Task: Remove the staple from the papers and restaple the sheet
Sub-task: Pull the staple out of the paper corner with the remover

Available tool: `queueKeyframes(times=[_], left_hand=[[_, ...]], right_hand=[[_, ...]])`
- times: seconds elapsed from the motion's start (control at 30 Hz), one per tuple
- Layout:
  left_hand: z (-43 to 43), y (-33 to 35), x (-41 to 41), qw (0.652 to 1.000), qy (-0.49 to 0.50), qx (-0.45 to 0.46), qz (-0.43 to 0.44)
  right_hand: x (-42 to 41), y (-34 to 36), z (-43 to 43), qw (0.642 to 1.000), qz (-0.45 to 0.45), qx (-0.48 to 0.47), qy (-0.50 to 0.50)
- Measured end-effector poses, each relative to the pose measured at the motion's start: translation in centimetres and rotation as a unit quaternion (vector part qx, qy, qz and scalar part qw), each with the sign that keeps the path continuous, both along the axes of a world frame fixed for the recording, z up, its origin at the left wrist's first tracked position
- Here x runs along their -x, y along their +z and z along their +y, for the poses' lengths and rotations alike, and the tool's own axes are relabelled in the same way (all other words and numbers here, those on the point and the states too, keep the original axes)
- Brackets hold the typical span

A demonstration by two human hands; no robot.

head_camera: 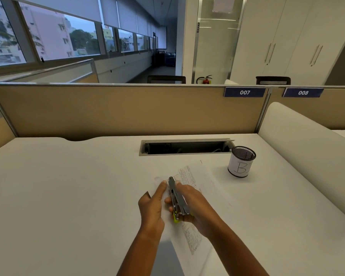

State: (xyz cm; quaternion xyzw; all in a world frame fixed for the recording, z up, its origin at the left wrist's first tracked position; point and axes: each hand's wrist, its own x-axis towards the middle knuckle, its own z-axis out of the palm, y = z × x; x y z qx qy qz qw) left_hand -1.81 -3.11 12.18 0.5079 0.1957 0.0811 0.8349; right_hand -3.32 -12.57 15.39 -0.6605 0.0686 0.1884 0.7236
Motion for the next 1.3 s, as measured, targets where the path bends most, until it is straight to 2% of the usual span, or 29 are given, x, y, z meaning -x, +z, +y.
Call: queueKeyframes(times=[0.07,0.2,0.63,0.77,0.97,1.3], left_hand=[[0.2,0.1,-0.1,1.0,-0.001,-0.001,0.001],[0.6,0.1,-0.1,0.999,-0.028,-0.017,0.007],[1.0,0.4,0.2,0.997,-0.08,-0.013,0.01],[0.9,0.9,0.4,0.996,-0.086,0.004,0.005],[0.8,1.3,0.7,0.996,-0.082,-0.018,0.003],[0.5,1.6,0.7,0.997,-0.072,-0.005,0.016]], right_hand=[[-0.1,0.0,-0.4,0.999,-0.022,0.032,-0.011],[-0.2,-0.2,-1.4,0.981,-0.113,0.157,0.002],[-0.6,0.0,-2.3,0.923,-0.266,0.279,-0.006],[-0.4,0.6,-2.2,0.894,-0.305,0.328,-0.025],[-0.6,0.9,-2.3,0.835,-0.357,0.418,-0.019],[-1.1,0.3,-3.0,0.777,-0.43,0.458,0.032]])
